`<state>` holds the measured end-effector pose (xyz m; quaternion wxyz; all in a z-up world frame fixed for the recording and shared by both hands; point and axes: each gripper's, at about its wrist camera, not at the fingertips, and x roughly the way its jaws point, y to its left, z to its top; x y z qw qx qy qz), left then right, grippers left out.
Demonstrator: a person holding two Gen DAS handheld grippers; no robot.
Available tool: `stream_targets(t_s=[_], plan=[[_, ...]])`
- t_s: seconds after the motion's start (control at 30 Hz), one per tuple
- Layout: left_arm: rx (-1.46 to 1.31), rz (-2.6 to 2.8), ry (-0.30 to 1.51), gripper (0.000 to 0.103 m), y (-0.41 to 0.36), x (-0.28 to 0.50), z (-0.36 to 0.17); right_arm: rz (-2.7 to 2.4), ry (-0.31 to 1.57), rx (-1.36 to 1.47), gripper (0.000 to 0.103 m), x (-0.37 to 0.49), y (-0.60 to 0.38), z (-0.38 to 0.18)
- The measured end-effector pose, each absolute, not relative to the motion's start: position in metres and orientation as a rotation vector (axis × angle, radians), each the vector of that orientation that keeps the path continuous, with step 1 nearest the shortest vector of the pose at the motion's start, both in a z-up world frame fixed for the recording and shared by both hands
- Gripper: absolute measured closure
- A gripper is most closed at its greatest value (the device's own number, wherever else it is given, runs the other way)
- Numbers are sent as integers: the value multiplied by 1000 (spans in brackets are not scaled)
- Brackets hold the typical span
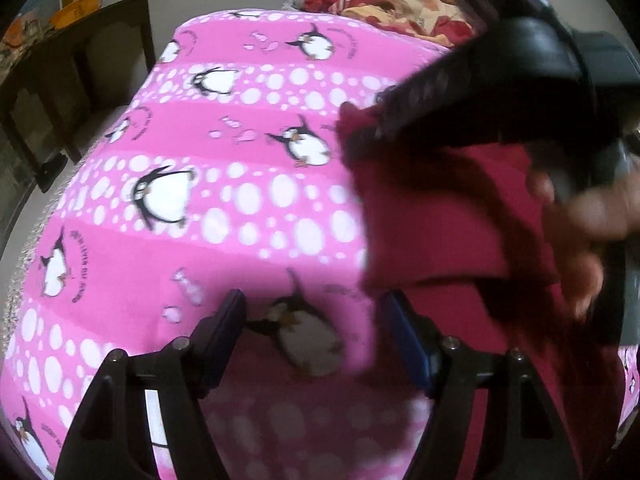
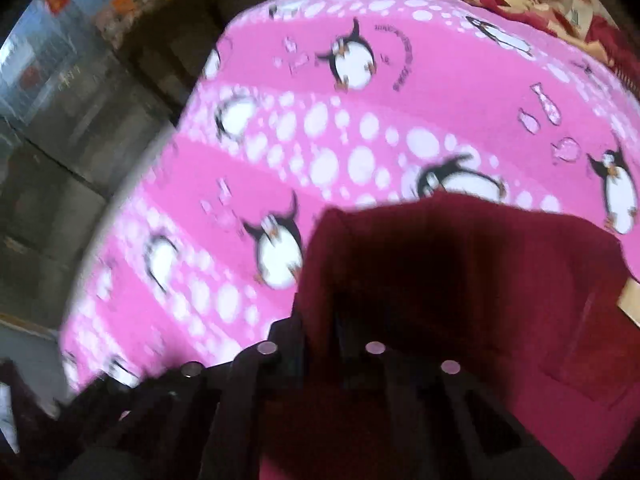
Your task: Fold small clothes
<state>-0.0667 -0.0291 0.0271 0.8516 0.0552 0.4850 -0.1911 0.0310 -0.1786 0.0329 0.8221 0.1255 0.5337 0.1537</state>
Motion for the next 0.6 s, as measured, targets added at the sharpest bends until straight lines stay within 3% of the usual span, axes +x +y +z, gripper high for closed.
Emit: stream_targets(t_s=[0.23,0.3,0.37,0.4,0.6], plan=[[21,-379,1004,32,-10,-56,46,348,1122,338,91,38,-180,27],[-3,-395,999,32,-13,-54,50,335,1112,379,76,20,-202,42],[-28,-422,1011,32,-19,-52,52,314,1073,385,38,-3,-224,61],[-40,-434,1014,32,-24,-53,52,289,1040,364,31,-25,-242,74],[19,-423,999,31,-54,-51,47,-68,1024,271,30,-117,-353,103]])
